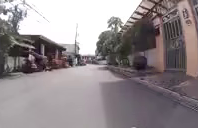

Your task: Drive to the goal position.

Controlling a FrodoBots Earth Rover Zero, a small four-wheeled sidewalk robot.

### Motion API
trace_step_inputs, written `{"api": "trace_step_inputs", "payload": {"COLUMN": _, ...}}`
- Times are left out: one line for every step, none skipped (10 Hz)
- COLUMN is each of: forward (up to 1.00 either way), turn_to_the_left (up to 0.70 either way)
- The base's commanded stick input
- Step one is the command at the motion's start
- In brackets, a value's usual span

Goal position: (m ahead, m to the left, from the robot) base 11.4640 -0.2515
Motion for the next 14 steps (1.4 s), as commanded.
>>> {"api": "trace_step_inputs", "payload": {"forward": 1.00, "turn_to_the_left": 0.00}}
{"api": "trace_step_inputs", "payload": {"forward": 1.00, "turn_to_the_left": 0.00}}
{"api": "trace_step_inputs", "payload": {"forward": 1.00, "turn_to_the_left": 0.00}}
{"api": "trace_step_inputs", "payload": {"forward": 1.00, "turn_to_the_left": 0.00}}
{"api": "trace_step_inputs", "payload": {"forward": 1.00, "turn_to_the_left": 0.00}}
{"api": "trace_step_inputs", "payload": {"forward": 1.00, "turn_to_the_left": 0.00}}
{"api": "trace_step_inputs", "payload": {"forward": 1.00, "turn_to_the_left": 0.00}}
{"api": "trace_step_inputs", "payload": {"forward": 1.00, "turn_to_the_left": 0.00}}
{"api": "trace_step_inputs", "payload": {"forward": 1.00, "turn_to_the_left": 0.00}}
{"api": "trace_step_inputs", "payload": {"forward": 1.00, "turn_to_the_left": 0.00}}
{"api": "trace_step_inputs", "payload": {"forward": 1.00, "turn_to_the_left": 0.00}}
{"api": "trace_step_inputs", "payload": {"forward": 1.00, "turn_to_the_left": 0.00}}
{"api": "trace_step_inputs", "payload": {"forward": 1.00, "turn_to_the_left": 0.00}}
{"api": "trace_step_inputs", "payload": {"forward": 1.00, "turn_to_the_left": 0.00}}
